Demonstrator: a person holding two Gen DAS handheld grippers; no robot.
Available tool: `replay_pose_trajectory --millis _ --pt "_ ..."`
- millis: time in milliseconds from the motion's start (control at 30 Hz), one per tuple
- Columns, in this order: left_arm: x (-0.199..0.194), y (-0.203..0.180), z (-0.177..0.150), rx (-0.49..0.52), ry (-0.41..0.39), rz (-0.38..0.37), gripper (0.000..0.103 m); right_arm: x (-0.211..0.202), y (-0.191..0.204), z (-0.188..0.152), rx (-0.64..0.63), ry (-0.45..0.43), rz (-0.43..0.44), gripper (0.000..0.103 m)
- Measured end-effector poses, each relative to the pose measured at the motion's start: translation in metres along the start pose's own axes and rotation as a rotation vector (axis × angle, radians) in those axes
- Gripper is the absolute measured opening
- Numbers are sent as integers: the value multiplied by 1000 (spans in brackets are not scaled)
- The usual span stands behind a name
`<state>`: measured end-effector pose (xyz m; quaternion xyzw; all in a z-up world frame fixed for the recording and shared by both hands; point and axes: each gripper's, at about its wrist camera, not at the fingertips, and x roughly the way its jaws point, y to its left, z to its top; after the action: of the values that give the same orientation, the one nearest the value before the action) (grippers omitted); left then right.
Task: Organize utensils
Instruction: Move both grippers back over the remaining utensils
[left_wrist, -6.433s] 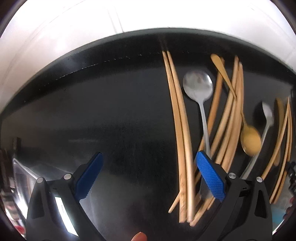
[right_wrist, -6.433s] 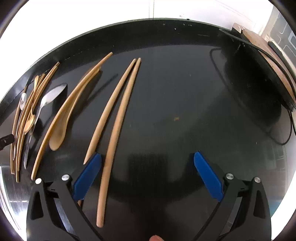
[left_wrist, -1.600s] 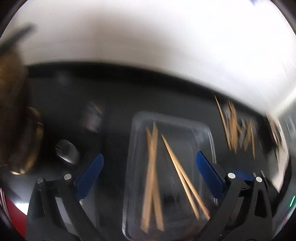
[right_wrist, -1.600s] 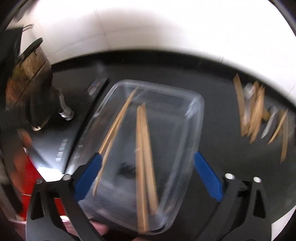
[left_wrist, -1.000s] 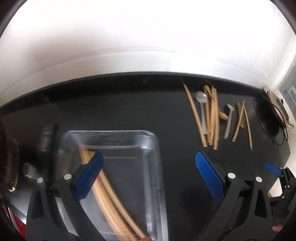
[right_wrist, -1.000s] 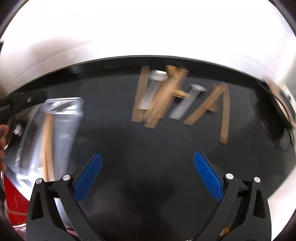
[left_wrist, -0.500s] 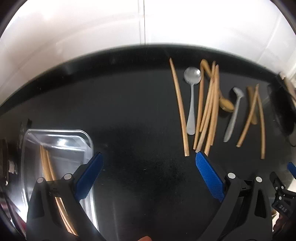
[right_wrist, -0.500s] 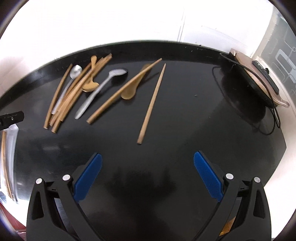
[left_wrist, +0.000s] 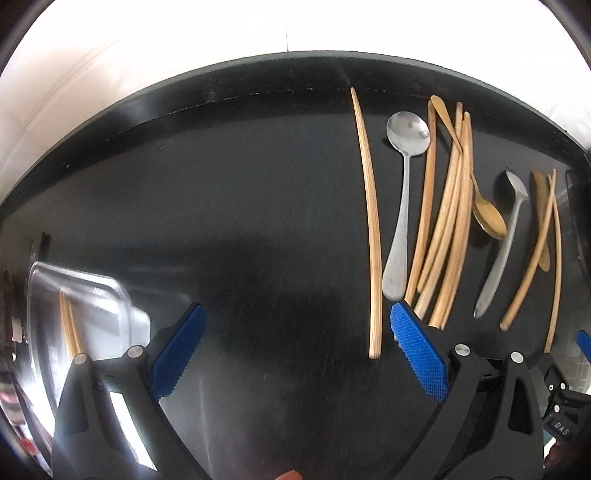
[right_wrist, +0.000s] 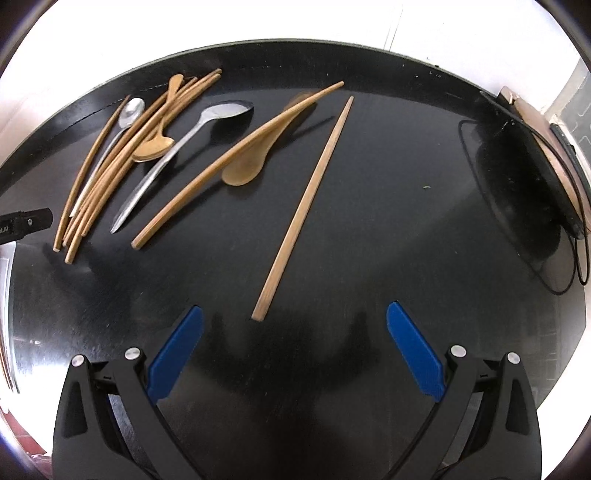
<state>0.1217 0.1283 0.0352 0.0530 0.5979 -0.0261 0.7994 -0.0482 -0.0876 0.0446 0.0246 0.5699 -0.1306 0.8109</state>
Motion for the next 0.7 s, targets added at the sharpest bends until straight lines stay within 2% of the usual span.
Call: replay_pose_trajectory --millis 133,267,333,567,700 --pt "15 -4 14 10 16 6 97 16 -4 11 14 23 -7 96" --pt "29 -4 31 7 25 -9 97 25 -11 26 59 14 39 96" --pt "34 -2 41 0 26 -18 97 29 -16 35 77 -9 33 96" --pt "45 6 69 -5 -34 -38 98 38 -39 49 147 -70 6 98" --pt "49 7 77 2 -63 -38 98 40 -53 53 201 -70 -17 98"
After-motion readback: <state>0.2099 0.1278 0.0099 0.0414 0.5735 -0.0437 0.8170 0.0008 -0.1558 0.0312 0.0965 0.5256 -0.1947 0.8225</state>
